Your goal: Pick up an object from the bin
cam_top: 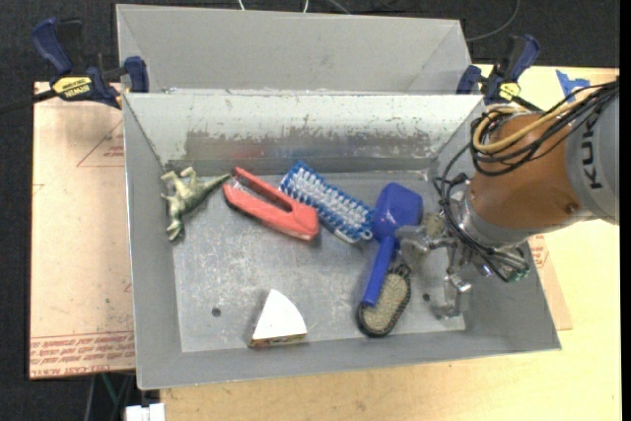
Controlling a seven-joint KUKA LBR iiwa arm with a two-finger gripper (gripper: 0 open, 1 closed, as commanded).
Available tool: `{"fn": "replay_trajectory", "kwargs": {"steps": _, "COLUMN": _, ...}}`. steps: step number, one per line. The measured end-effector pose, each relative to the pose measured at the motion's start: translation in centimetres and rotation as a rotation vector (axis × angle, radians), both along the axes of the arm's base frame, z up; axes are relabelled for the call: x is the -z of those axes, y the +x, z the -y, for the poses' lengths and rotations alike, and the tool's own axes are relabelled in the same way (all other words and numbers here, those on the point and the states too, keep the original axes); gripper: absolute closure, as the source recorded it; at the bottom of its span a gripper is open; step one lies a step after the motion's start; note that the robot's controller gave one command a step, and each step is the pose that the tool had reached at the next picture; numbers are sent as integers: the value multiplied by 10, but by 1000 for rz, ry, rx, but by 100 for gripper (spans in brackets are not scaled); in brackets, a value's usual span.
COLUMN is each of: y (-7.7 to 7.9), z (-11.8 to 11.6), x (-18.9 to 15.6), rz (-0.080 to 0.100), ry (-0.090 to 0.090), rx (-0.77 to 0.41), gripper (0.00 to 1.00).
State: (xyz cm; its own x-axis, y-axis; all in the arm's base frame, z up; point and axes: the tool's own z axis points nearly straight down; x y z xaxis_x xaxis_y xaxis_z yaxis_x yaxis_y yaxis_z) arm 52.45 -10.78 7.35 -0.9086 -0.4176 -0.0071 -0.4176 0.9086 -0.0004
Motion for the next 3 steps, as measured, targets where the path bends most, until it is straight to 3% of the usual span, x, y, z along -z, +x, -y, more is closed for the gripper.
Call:
{"fn": "replay_trajectory", "kwargs": {"steps": 1, "y": 36, "z": -11, "x": 2, "rz": 23, "ry": -12, "rx": -245, "gripper": 0}}
{"fn": "replay_trajectory", "kwargs": {"steps": 2, "y": 18, "z": -73, "x": 2, "rz": 4, "ry": 1, "rx": -11, "gripper": 100}}
{"fn": "replay_trajectory", "kwargs": {"steps": 3, "y": 18, "z": -73, "x": 2, "rz": 4, "ry": 1, "rx": -12, "gripper": 100}}
